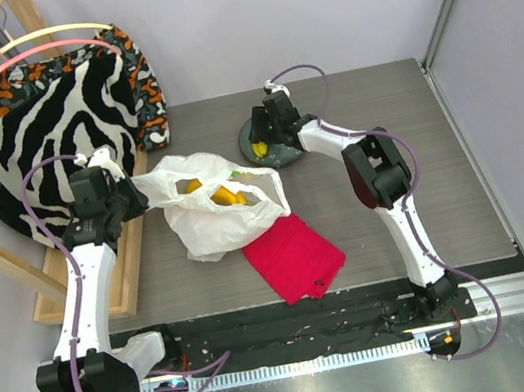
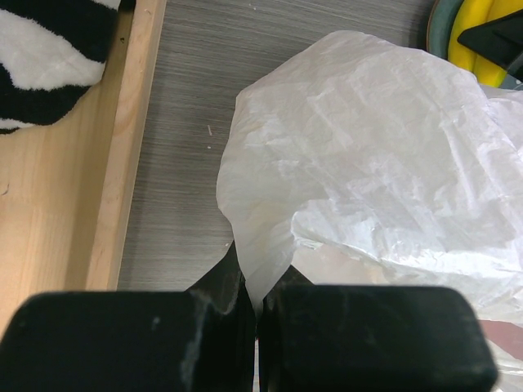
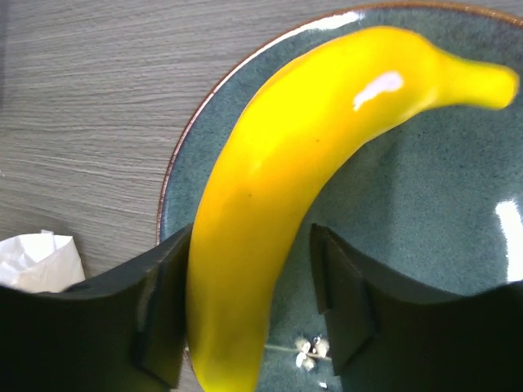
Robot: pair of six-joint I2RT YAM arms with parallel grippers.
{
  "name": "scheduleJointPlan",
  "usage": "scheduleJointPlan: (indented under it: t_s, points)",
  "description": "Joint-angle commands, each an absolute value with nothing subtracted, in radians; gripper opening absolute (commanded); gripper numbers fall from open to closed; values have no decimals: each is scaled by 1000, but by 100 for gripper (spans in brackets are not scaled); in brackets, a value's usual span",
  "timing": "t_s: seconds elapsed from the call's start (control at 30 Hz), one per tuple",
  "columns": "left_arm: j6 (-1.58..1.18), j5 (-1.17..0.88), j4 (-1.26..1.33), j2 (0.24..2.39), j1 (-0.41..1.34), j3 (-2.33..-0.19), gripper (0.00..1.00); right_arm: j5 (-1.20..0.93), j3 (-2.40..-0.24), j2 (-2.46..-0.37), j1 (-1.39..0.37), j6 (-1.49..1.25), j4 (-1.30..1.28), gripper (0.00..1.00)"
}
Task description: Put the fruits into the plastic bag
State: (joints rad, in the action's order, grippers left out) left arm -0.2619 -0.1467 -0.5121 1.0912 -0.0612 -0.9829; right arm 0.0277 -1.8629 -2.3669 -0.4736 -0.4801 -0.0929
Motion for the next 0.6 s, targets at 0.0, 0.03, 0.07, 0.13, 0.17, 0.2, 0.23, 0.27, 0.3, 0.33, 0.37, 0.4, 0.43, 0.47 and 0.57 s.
scheduleJointPlan:
  t_s: [0.0,0.03,0.07,0.13,0.17,0.2,0.23,0.27,0.3,0.33,0.37,0.4,0.43,0.47,0.57]
  points:
    - [-268,-155,-476,1091,-66,-1000,0,44,-1921,-2373,-469,-488,-84,53]
    - [-267,-153,-477,1089,-66,-1000,0,41,-1919,-2364,-471,-489,-83,48]
    - [-267,-153,-474,1091,-66,-1000,0,35,-1911,-2359,-469,-486,-77,43]
    - [-267,-153,-474,1091,-64,-999,0,25,-1896,-2332,-469,-480,-55,29]
    - [-268,-155,-476,1089,-66,-1000,0,22,-1873,-2318,-469,-476,-45,27]
    - [-270,-155,-474,1091,-64,-999,0,21,-1858,-2303,-466,-471,-23,23]
    - [-270,-156,-476,1089,-66,-999,0,21,-1841,-2289,-466,-466,-11,22]
    - [-270,-160,-476,1091,-66,-1000,0,21,-1794,-2248,-465,-466,-5,21]
    - [-270,-158,-474,1089,-66,-1000,0,20,-1766,-2228,-459,-468,56,19]
    - [-270,-160,-476,1091,-66,-1002,0,17,-1737,-2203,-457,-466,80,18]
    - [-271,-161,-476,1092,-64,-1000,0,15,-1679,-2159,-456,-466,106,17]
    - [-270,-161,-474,1092,-66,-999,0,15,-1649,-2132,-454,-465,150,15]
    - [-270,-163,-474,1092,-64,-1000,0,14,-1622,-2109,-450,-463,172,13]
    - [-271,-163,-474,1092,-66,-1000,0,14,-1570,-2067,-446,-456,196,13]
    - [-273,-166,-474,1091,-64,-999,0,-37,-1500,-2014,-437,-421,256,11]
